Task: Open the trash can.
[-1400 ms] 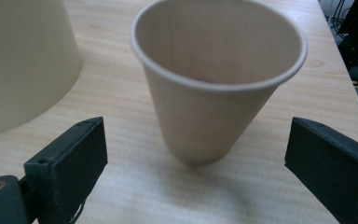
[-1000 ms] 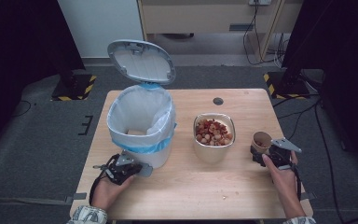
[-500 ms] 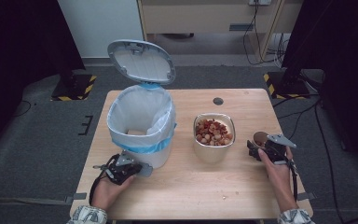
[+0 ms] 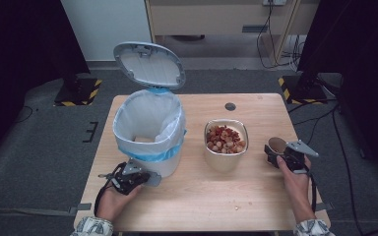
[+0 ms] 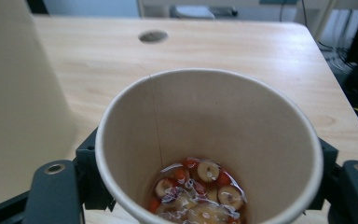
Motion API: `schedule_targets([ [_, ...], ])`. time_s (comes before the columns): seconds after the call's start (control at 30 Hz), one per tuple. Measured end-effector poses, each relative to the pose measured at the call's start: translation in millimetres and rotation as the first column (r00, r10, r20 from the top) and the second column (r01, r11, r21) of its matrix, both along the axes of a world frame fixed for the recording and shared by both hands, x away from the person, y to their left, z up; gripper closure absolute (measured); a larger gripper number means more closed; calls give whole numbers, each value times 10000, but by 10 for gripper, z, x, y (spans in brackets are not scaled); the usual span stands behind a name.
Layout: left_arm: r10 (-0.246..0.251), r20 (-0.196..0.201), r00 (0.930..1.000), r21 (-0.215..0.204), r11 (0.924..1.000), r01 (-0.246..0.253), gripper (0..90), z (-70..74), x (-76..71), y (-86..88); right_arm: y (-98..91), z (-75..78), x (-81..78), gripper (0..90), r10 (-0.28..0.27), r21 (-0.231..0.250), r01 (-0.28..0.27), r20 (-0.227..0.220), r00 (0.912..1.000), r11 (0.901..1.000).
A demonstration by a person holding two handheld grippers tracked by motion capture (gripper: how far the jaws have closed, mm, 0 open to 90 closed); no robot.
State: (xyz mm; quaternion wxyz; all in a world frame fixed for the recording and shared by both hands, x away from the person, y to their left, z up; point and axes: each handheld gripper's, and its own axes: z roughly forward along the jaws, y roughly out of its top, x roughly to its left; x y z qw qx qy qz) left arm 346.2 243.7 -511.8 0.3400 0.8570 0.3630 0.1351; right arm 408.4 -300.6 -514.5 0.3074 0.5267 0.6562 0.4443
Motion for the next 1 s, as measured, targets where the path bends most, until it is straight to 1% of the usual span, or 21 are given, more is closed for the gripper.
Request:
schedule_targets([
  [0.13, -8, -20, 10000, -7, 10000, 8, 900, 1, 3, 2, 17, 77, -26, 286, 289, -131, -286, 296, 9991, 9995],
  [0.23, -6, -21, 10000, -8, 10000, 6, 900, 1, 3, 2, 47, 122, -35, 287, 577, -552, -556, 377, 9976, 9969],
  [0.27, -2, -27, 10000, -15, 10000, 2, 900, 1, 3, 2, 49, 154, -29, 289, 630, -642, -602, 414, 9972, 9961],
  [0.33, -3, -20, 10000, -4, 10000, 3, 900, 1, 2, 2, 35, 216, -14, 291, 739, -653, -706, 504, 9960, 9954],
  [0.37, -2, -26, 10000, -13, 10000, 2, 900, 1, 3, 2, 21, 278, 1, 291, 752, -745, -705, 614, 9953, 9947],
  [0.5, -1, -23, 10000, -4, 10000, 1, 899, 1, 2, 2, -11, 421, 39, 291, 884, -1081, -801, 749, 9933, 9909],
  [0.53, -2, -20, 10000, -4, 10000, 2, 900, 1, 2, 1, -26, 459, 47, 291, 934, -986, -856, 774, 9926, 9914],
  [0.63, 1, -21, 10000, -6, 10000, -1, 899, 1, 2, 1, -66, 528, 67, 291, 931, -936, -855, 802, 9924, 9919],
  [0.73, 11, -24, 10000, -16, 10000, -11, 900, 0, 2, 1, -104, 570, 94, 293, 888, -806, -824, 792, 9929, 9933],
  [1.0, 15, -34, 10000, -26, 10000, -15, 900, 0, 2, 3, -124, 724, 197, 295, 951, -768, -887, 850, 9918, 9931],
])
